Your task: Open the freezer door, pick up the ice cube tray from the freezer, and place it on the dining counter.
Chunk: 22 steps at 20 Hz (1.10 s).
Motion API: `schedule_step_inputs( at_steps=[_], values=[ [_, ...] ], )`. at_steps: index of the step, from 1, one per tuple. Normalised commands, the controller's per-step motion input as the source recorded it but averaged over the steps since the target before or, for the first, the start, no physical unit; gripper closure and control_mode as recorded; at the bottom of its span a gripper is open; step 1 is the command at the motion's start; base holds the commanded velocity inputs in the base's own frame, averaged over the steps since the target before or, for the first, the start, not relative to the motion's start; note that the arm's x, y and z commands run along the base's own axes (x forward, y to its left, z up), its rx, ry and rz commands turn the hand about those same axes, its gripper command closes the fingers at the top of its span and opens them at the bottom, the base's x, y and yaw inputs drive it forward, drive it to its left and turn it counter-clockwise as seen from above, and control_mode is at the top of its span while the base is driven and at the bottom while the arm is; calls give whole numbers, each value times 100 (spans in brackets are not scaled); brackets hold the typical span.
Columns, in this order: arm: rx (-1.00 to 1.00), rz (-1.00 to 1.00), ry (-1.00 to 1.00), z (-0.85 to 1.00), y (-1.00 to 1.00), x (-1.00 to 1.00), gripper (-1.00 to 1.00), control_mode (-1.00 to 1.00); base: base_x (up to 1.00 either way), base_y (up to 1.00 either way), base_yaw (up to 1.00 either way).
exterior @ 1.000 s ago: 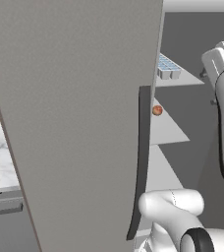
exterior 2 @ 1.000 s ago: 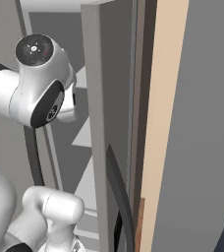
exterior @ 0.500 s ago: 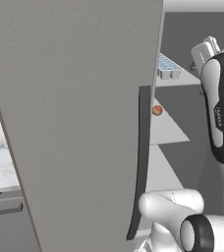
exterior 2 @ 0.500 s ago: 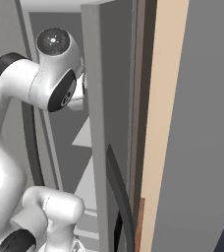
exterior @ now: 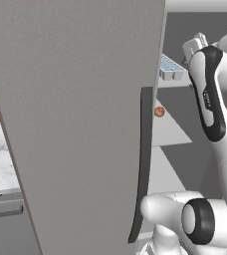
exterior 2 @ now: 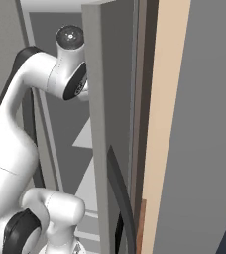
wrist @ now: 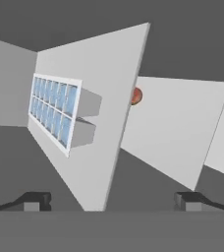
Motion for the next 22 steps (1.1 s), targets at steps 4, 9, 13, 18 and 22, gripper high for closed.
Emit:
schedule_step_inputs(
  at_steps=[4, 9, 13, 18, 22],
  values=[
    [4, 0, 0, 0, 0, 65, -100, -100, 0, 0, 0],
    [5, 0, 0, 0, 0, 57, -100, -100, 0, 0, 0],
    [4, 0, 0, -2, -8, 46, -100, -100, 0, 0, 0],
    [3, 0, 0, -11, -7, 37, -100, -100, 0, 0, 0],
    [2, 0, 0, -16, -8, 31, -100, -100, 0, 0, 0]
  ],
)
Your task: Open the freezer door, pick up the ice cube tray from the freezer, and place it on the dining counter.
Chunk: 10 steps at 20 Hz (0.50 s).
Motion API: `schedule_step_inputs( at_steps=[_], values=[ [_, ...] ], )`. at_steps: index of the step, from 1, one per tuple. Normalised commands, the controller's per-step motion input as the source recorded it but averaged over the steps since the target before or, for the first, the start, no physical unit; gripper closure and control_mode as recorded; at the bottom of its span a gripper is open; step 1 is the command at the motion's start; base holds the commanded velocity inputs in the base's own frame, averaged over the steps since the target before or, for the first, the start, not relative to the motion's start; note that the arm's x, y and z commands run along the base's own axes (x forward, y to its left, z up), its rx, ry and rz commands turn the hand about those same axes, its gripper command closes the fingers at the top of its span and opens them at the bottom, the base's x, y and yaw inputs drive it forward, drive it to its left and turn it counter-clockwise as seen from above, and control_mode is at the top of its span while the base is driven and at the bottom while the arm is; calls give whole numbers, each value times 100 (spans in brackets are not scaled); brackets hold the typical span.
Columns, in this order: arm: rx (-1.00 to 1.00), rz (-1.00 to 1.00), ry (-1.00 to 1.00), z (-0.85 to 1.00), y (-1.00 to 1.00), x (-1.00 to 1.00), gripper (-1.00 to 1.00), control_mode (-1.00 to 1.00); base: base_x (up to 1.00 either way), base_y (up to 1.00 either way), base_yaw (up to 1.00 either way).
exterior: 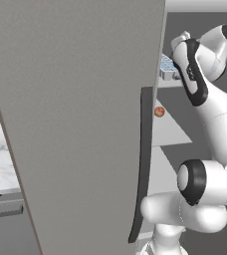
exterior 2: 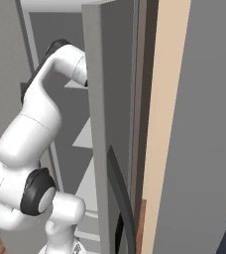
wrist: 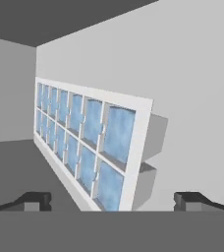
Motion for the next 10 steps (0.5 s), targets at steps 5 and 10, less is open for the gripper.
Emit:
schedule_step_inputs(
  at_steps=[5, 10],
  values=[
    [0, 0, 0, -12, -4, 19, -100, -100, 0, 0, 0],
    [0, 0, 0, -16, -2, 16, -100, -100, 0, 0, 0]
  ],
)
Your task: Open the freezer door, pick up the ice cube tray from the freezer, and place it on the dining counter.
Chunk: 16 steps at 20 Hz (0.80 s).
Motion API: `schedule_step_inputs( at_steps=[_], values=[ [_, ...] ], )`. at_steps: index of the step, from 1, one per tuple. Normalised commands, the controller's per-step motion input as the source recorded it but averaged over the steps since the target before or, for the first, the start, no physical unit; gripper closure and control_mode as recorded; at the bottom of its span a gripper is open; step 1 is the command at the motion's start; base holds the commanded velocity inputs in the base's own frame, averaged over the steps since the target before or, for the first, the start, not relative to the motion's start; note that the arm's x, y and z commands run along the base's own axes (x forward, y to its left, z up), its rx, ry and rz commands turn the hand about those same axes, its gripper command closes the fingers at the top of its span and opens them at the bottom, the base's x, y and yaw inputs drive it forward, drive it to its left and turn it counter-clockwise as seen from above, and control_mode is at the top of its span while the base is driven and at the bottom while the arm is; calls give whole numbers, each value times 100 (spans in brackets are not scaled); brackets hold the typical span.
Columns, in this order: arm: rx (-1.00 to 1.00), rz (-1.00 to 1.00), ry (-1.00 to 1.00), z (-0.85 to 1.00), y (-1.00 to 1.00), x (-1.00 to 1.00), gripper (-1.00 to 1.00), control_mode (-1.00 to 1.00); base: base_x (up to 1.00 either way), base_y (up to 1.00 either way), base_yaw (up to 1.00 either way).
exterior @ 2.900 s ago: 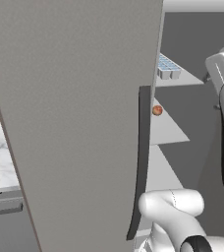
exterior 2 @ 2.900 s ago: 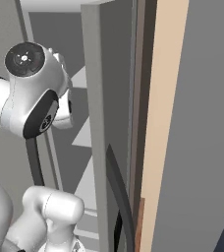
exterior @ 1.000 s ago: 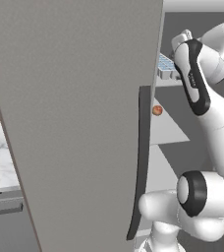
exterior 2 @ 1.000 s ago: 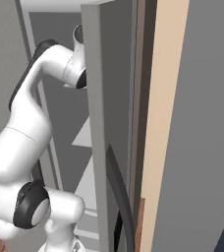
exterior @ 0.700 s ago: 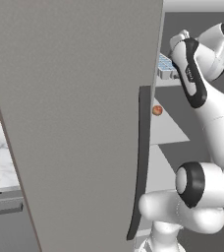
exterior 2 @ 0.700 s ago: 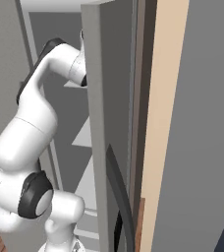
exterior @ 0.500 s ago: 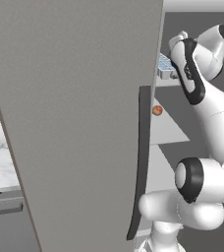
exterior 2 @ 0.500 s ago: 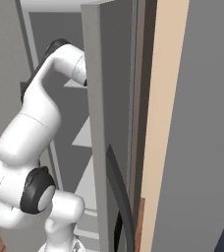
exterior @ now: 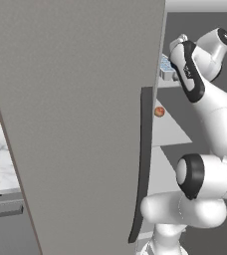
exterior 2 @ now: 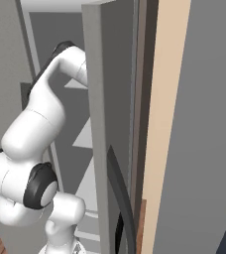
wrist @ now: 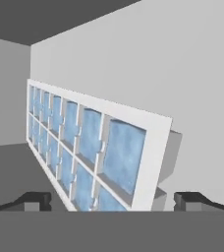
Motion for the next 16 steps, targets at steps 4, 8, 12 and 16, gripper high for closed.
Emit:
schedule_step_inputs(
  at_steps=[4, 8, 12, 16],
  values=[
    [0, 0, 0, -26, 0, 20, -100, -100, 0, 0, 0],
    [0, 0, 0, -24, 0, 35, -100, -100, 0, 0, 0],
    [0, 0, 0, -19, 0, 42, 100, -100, 0, 0, 0],
    [0, 0, 0, -8, 0, 38, 100, -100, 0, 0, 0]
  ],
)
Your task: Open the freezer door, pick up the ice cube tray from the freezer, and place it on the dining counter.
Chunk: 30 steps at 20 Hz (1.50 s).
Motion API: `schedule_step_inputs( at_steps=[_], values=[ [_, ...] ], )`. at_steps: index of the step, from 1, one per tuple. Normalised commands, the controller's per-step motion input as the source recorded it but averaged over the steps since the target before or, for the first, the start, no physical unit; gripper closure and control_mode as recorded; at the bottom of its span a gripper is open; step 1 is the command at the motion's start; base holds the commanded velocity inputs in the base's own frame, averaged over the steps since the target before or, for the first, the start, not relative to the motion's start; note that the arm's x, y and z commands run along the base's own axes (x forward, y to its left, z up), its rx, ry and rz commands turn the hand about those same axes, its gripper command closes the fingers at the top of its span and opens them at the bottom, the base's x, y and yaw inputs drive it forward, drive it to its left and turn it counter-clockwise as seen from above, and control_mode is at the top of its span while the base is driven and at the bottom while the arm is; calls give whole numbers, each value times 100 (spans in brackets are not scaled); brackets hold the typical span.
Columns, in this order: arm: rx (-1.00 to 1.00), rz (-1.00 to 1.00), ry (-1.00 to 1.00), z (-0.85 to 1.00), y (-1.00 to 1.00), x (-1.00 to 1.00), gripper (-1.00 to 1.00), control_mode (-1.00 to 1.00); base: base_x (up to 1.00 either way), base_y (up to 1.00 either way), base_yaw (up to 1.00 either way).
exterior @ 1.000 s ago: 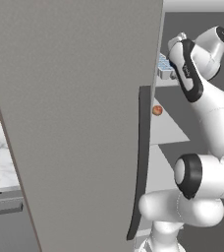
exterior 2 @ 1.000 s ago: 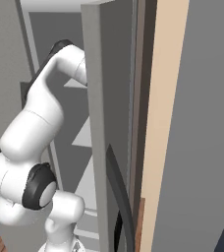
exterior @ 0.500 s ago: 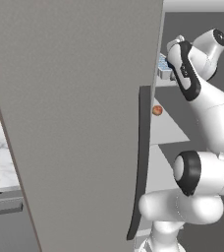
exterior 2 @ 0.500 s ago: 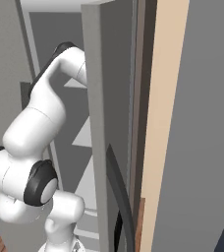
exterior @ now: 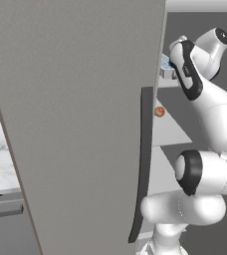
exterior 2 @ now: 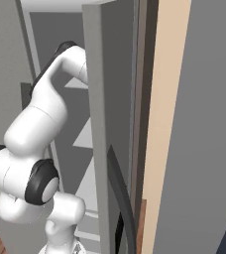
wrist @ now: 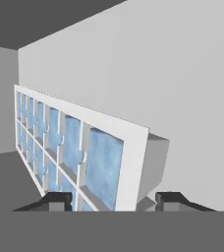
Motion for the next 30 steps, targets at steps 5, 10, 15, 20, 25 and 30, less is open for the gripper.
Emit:
schedule_step_inputs(
  at_steps=[5, 10, 15, 20, 25, 30],
  values=[
    [0, 0, 0, 0, 0, 29, 100, -100, 0, 0, 0],
    [0, 0, 0, 0, 0, 29, 100, -100, 0, 0, 0],
    [0, 0, 0, 0, 0, 20, 100, -100, 0, 0, 0],
    [1, -1, -9, 5, 0, -1, 100, -100, 0, 0, 0],
    [1, -4, -23, 28, 0, -17, 100, -100, 0, 0, 0],
    [0, -5, -20, 22, 0, -28, 100, -100, 0, 0, 0]
  ],
)
